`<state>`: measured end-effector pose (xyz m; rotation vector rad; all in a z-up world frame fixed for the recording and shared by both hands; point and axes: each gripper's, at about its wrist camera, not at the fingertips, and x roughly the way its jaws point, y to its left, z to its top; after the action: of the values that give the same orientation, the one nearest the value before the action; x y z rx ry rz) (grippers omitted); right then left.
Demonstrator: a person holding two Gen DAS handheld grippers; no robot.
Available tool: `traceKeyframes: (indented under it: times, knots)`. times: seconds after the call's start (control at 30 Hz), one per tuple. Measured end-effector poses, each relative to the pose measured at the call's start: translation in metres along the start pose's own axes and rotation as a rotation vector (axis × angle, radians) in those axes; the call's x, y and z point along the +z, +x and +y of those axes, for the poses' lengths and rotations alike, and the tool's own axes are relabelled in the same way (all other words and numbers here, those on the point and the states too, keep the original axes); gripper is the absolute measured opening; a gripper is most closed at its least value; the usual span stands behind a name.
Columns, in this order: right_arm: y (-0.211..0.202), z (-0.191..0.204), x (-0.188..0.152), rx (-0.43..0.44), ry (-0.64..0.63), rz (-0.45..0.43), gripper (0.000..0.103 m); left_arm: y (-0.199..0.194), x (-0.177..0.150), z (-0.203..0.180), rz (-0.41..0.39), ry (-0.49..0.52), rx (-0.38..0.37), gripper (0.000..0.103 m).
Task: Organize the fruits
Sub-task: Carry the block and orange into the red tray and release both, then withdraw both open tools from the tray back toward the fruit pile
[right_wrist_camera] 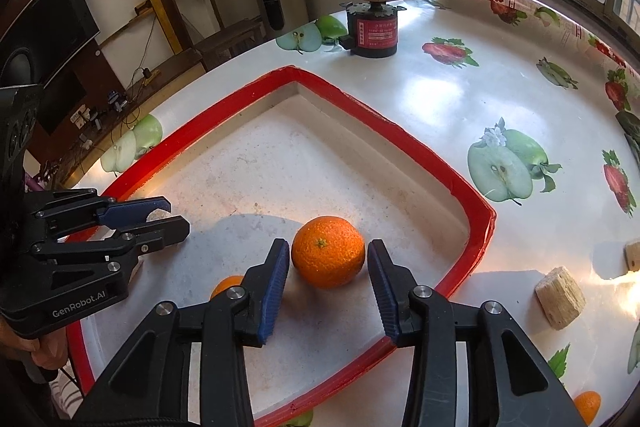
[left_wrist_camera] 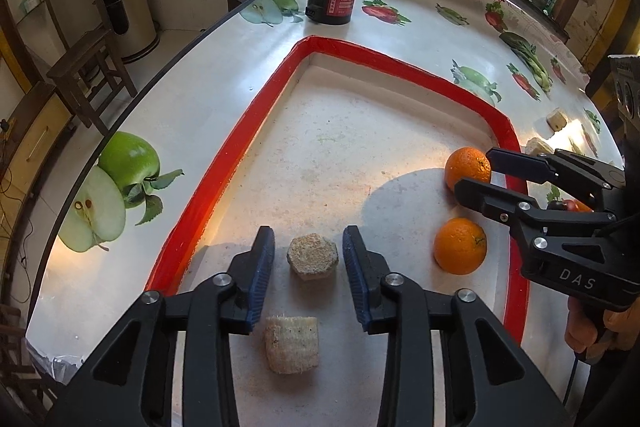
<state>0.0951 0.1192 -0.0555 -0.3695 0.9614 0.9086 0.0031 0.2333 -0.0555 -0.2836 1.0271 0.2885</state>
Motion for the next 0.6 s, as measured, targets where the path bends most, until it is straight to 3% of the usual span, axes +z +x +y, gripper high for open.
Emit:
traceKeyframes:
  times: [0.07,0.6]
  knots:
    - [-0.008,-0.001,-0.001,-0.011,0.004,-0.017,0.06,-0.007,-0.002,0.001,-0.018,-0.008,0.011,0.049]
    - [-0.075,-0.015,-0.039,-0.011,0.073,-0.093,0.06,-0.041,-0.017,-0.024,-0.087,0.032,0.007,0.049]
